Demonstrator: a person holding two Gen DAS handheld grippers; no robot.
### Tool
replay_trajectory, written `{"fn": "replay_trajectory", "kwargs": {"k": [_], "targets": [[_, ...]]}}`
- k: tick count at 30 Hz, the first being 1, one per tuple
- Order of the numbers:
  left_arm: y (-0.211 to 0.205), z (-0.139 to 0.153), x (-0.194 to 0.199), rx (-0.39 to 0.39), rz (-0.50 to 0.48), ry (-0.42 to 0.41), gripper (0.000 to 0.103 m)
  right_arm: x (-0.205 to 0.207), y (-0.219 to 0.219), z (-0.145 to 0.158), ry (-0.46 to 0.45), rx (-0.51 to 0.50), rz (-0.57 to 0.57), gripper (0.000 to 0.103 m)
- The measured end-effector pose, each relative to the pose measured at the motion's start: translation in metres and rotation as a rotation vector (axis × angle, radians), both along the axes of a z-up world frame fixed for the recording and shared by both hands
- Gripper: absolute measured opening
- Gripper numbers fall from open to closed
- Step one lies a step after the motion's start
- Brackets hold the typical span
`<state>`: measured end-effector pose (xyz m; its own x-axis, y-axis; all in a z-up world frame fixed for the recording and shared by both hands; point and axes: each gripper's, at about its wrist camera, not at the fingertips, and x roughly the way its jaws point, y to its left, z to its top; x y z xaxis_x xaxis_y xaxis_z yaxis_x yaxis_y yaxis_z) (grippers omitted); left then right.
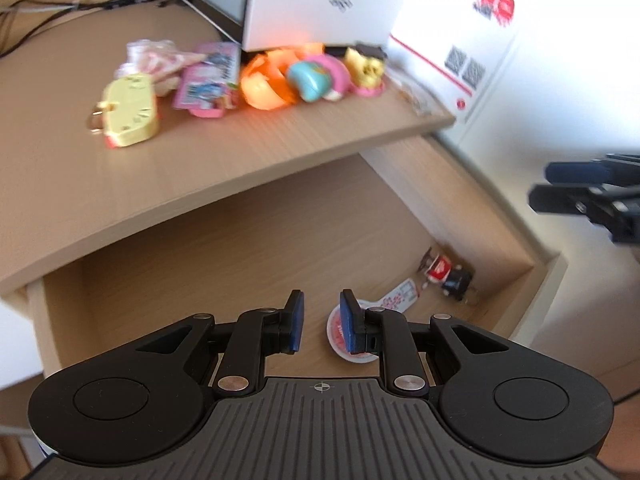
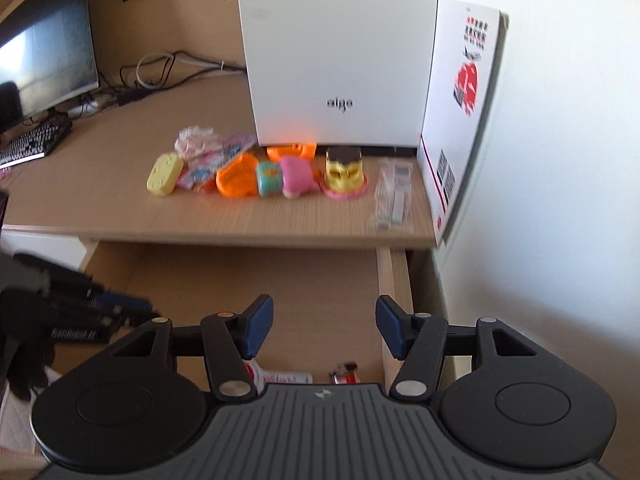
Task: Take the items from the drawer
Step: 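Grasp the red-and-black figurine in the drawer with the left tool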
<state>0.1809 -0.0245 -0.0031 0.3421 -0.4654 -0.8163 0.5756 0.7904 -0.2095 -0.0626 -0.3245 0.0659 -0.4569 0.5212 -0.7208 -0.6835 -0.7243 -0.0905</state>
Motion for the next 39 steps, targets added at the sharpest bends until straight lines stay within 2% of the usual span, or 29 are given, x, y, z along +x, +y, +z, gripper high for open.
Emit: {"fn": "replay_trajectory", "kwargs": {"k": [5,7,15,20,26,32,34,37,39], "targets": [[-0.035,-0.015,0.011,0.06,-0.142,0.047,0.021,0.01,-0.003,-0.014,-0.04,-0.044,-0.014,0.057],[-0.048,-0.019,0.011,0.095,-0.174,0.04,0.021,0.012,-0.002,-0.018,-0.051,-0.051,-0.024,0.057],[-0.072,-0.025,0.008,0.122,-0.279,0.043,0.021,0.015,0.0,-0.026,-0.085,-0.069,-0.032,0.057],[-0.07,-0.04,0.001,0.204,-0.412,-0.003,0.021,0.016,0.0,-0.027,-0.086,-0.082,-0.034,0.057],[-0.077,-0.061,-0.012,0.248,-0.578,-0.049,0.021,0.017,0.005,-0.037,-0.116,-0.108,-0.051,0.058],[-0.086,-0.078,-0.01,0.27,-0.591,-0.03,0.022,0.019,0.007,-0.041,-0.123,-0.119,-0.062,0.058],[-0.087,-0.079,-0.008,0.253,-0.58,-0.041,0.022,0.019,0.008,-0.042,-0.124,-0.122,-0.068,0.058],[-0.089,-0.078,0.001,0.239,-0.526,-0.047,0.023,0.021,0.009,-0.043,-0.125,-0.127,-0.077,0.058],[-0.092,-0.072,0.011,0.191,-0.467,-0.005,0.023,0.022,0.01,-0.044,-0.126,-0.131,-0.085,0.058]]}}
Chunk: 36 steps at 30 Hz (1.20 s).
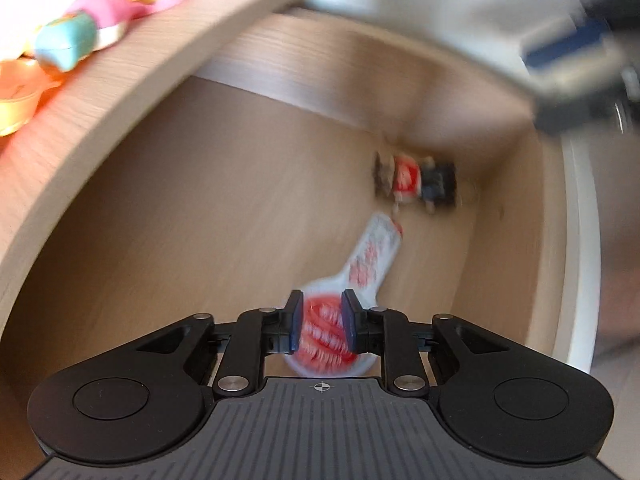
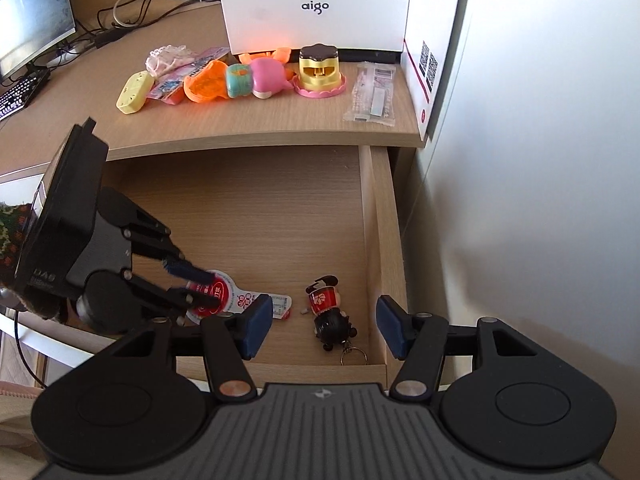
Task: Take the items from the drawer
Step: 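Grasp the red-and-black figurine in the drawer with the left tool, then lift the figurine out of the drawer with the left tool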
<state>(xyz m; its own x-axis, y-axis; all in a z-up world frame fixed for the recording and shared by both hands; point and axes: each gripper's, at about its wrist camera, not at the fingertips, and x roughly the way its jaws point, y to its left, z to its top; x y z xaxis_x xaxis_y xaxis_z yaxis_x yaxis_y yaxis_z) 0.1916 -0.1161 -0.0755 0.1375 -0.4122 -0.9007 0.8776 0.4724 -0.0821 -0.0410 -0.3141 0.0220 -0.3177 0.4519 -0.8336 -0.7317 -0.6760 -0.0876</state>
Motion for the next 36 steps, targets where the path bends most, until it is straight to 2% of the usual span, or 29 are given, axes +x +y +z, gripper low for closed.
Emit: {"fn": "replay_trajectory", "kwargs": {"k": [1,3,5,8,10,15,17,20,29,33,36], "targets": [[-0.002,0.004,0.007,-0.036,0.04,0.063,0.023,0.0,0.0,0.0,-0.001,-0.002,-0.003,0.058],[-0.01,0.01,0.023,-0.119,0.14,0.231,0.023,-0.001,0.001,-0.001,-0.001,-0.009,-0.006,0.058],[-0.021,0.008,0.038,-0.169,0.229,0.407,0.023,-0.001,-0.001,-0.001,-0.001,-0.017,-0.007,0.058],[-0.04,-0.005,0.052,-0.139,0.357,0.6,0.023,0.002,-0.007,0.002,0.008,-0.039,-0.01,0.058],[-0.051,-0.013,0.054,-0.103,0.417,0.654,0.023,0.006,-0.014,0.004,0.006,-0.047,-0.004,0.058],[-0.064,-0.025,0.055,-0.073,0.558,0.655,0.023,0.016,-0.03,0.011,-0.005,-0.03,0.004,0.058],[-0.066,-0.029,0.056,-0.079,0.611,0.67,0.03,0.018,-0.034,0.013,-0.014,-0.014,0.01,0.058],[-0.073,-0.032,0.053,-0.077,0.647,0.67,0.034,0.019,-0.035,0.013,-0.029,-0.001,0.008,0.058],[-0.086,-0.033,0.044,-0.089,0.639,0.599,0.033,0.027,-0.034,0.01,-0.046,0.002,-0.033,0.058],[-0.089,-0.032,0.041,-0.044,0.575,0.648,0.033,0.026,-0.034,0.011,-0.054,0.022,-0.021,0.058],[-0.075,-0.014,0.038,-0.087,0.518,0.653,0.033,0.027,-0.033,0.015,-0.031,0.013,-0.02,0.058]]}}
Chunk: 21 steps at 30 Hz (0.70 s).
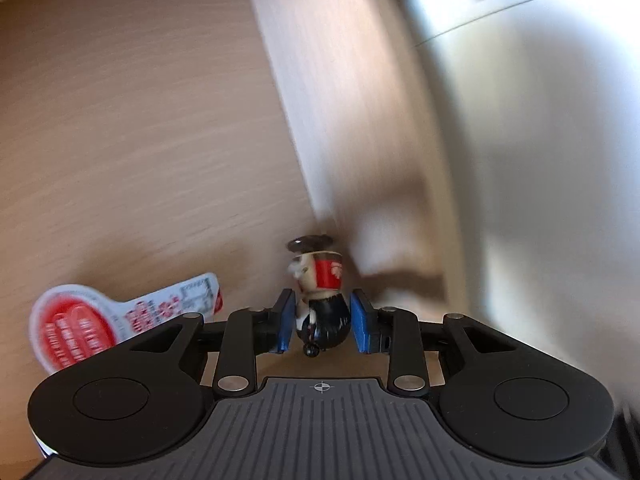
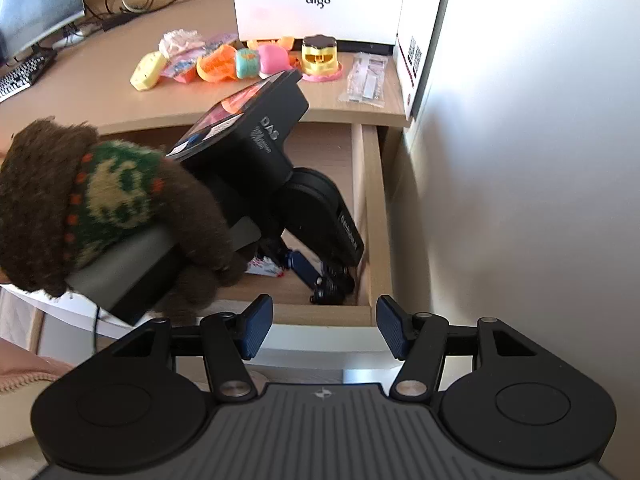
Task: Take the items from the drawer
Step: 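Lift the figurine out of the drawer with the left tool, then lower the right tool onto the red round lollipop card while the left tool carries the figurine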
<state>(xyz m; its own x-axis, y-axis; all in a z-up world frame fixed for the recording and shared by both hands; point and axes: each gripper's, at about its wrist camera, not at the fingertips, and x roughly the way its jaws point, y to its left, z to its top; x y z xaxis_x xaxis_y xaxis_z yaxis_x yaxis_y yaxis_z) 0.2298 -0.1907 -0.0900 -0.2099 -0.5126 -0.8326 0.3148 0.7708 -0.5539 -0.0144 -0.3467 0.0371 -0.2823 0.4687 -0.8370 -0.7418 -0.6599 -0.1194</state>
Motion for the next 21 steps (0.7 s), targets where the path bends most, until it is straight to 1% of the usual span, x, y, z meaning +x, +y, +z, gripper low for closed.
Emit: {"fn": "replay_trajectory", "kwargs": {"k": [2,4,5,7,9,10,12,13,14,16,19,20,21], "targets": [[0.026,0.022,-0.001,-0.054,0.002,-0.035,0.033,-0.001,0.001,0.005,0.023,0.001,0.0,0.058],[0.066,0.044,-0.001,-0.103,0.061,-0.074,0.033,-0.002,0.004,0.012,0.056,0.008,-0.002,0.058],[0.088,0.053,-0.001,-0.113,0.098,-0.098,0.033,-0.003,0.006,0.015,0.073,0.01,-0.002,0.06],[0.129,0.064,0.0,-0.089,0.177,-0.15,0.033,-0.012,0.013,0.017,0.101,0.007,0.012,0.067],[0.167,0.072,-0.002,-0.03,0.242,-0.199,0.033,-0.033,0.024,0.012,0.116,-0.032,0.066,0.068],[0.183,0.074,-0.007,-0.014,0.271,-0.22,0.033,-0.049,0.029,0.006,0.108,-0.052,0.115,0.068],[0.21,0.081,-0.018,-0.018,0.339,-0.245,0.033,-0.086,0.035,-0.009,0.071,-0.094,0.24,0.068],[0.232,0.086,-0.003,-0.027,0.373,-0.249,0.033,-0.104,0.038,-0.02,0.053,-0.123,0.295,0.068],[0.249,0.09,-0.004,-0.033,0.409,-0.256,0.033,-0.121,0.041,-0.031,0.034,-0.162,0.335,0.068],[0.27,0.094,-0.014,-0.037,0.474,-0.271,0.033,-0.152,0.05,-0.054,-0.023,-0.231,0.375,0.068],[0.292,0.097,-0.036,-0.052,0.545,-0.271,0.033,-0.184,0.054,-0.085,-0.164,-0.254,0.425,0.068],[0.296,0.097,-0.041,-0.057,0.557,-0.268,0.033,-0.19,0.056,-0.092,-0.202,-0.259,0.439,0.068],[0.309,0.098,-0.047,-0.06,0.566,-0.264,0.033,-0.195,0.059,-0.099,-0.23,-0.269,0.446,0.068]]}}
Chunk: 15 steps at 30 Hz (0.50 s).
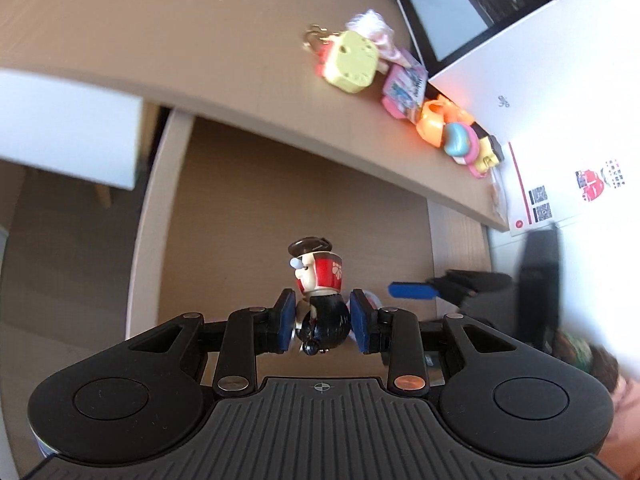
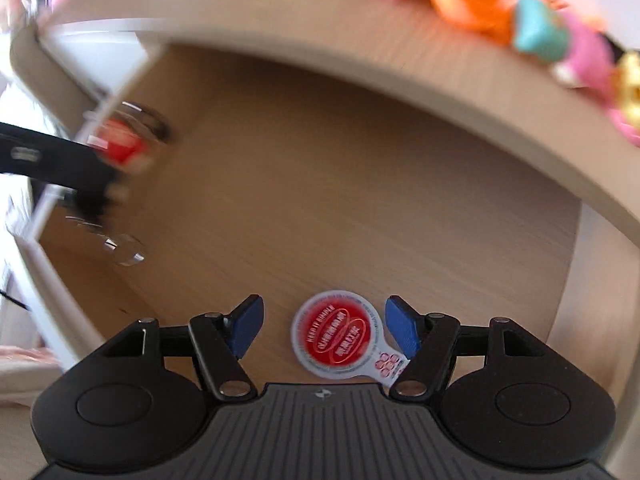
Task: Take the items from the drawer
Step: 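Lower the right tool onto the red round lollipop card while the left tool carries the figurine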
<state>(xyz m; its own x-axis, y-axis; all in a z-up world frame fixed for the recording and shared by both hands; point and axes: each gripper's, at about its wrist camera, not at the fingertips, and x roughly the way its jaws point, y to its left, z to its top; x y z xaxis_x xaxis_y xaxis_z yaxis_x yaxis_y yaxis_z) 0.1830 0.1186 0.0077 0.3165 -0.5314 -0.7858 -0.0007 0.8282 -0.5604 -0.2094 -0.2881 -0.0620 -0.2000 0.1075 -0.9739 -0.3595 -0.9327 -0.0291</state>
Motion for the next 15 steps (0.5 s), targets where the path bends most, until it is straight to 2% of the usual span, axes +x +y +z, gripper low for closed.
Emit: {"fn": "replay_trajectory", "kwargs": {"k": [4,6,11,12,13,15], "targets": [[0.01,-0.006,-0.01,-0.016,0.023,0.025,0.033,-0.011,0.01,-0.019,-0.082,-0.048,0.015,0.068],[0.001,-0.01,-0.007,-0.015,0.021,0.038,0.033,-0.013,0.012,-0.027,-0.113,-0.044,0.018,0.068],[0.001,-0.008,-0.007,0.003,-0.006,0.036,0.033,-0.01,0.007,-0.039,-0.144,-0.033,0.046,0.073],[0.0,-0.008,-0.007,0.008,-0.013,0.035,0.033,-0.01,0.006,-0.039,-0.147,-0.026,0.048,0.071],[-0.001,-0.007,-0.007,0.012,-0.021,0.032,0.033,-0.011,0.006,-0.038,-0.151,-0.017,0.043,0.063],[-0.004,-0.004,-0.01,0.022,-0.029,0.007,0.033,-0.01,0.006,-0.036,-0.159,0.01,0.036,0.061]]}}
